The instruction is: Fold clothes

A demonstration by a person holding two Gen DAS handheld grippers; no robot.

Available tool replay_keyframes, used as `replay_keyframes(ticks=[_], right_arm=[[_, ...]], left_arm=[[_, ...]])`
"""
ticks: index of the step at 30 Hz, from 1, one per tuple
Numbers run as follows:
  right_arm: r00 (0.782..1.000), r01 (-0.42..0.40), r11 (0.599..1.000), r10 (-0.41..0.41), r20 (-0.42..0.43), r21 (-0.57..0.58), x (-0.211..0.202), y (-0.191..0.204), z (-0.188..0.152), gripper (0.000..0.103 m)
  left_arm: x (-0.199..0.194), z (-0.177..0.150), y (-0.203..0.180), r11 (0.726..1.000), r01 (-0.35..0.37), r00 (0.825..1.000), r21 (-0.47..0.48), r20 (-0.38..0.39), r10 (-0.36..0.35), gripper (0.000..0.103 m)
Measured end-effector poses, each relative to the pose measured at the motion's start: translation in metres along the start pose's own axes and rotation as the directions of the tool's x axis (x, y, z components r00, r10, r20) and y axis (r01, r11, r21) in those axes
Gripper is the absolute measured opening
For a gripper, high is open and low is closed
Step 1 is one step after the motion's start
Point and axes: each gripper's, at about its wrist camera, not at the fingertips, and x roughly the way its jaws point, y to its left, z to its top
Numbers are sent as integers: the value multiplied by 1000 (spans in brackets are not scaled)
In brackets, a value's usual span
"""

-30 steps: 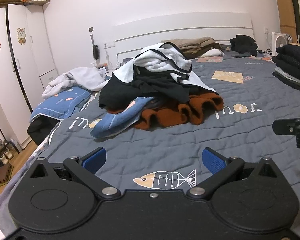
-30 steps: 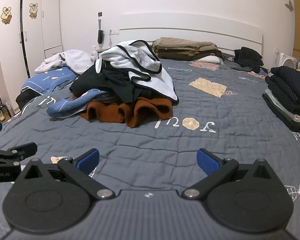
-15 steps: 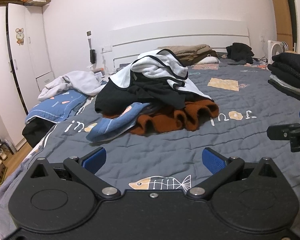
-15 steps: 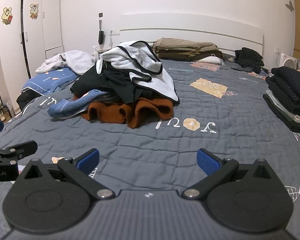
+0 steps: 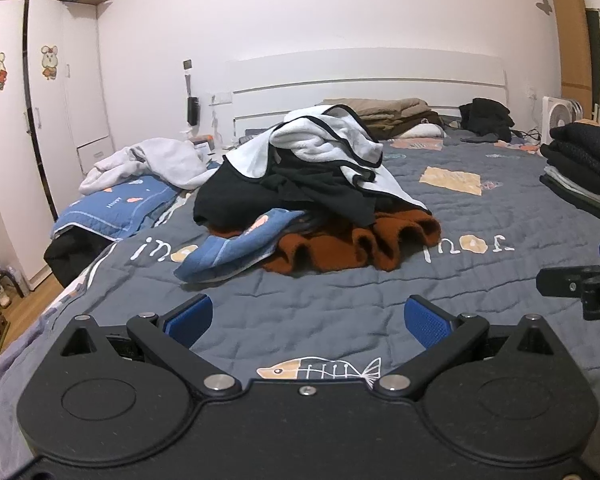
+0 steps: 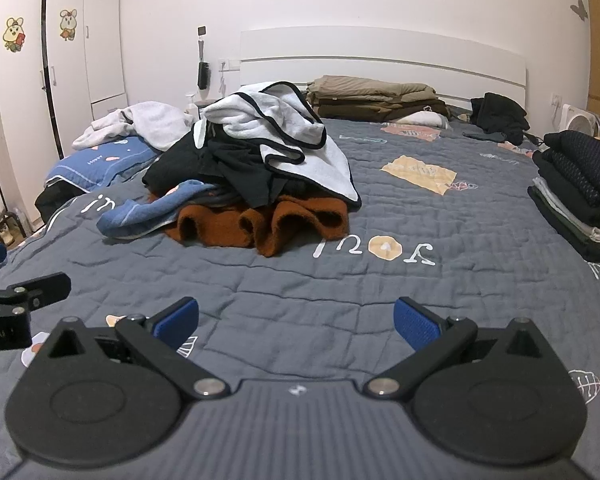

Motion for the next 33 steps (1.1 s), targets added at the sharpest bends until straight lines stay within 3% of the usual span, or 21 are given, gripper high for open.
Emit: replay_keyframes(ticks=[12,18,22,33], right_arm=[[1000,-10,1000,10,18,0,-3,2,-1,103],[999,3,1000,-4,36,10,-7,3,-2,103],[999,-9,1000,8,41,17,-7,4,2,103],[1000,1,1000,-1,18,2,25,6,14,103]], left_arm=[[3,1,-1,1000,15,1000,-3,-7,-15,103],[4,1,-5,999,14,1000,42,3,-14,103],[8,2,-2,999,30,1000,16,-10,-30,103],[22,6,8,998,52,998,30,-23,-51,103]])
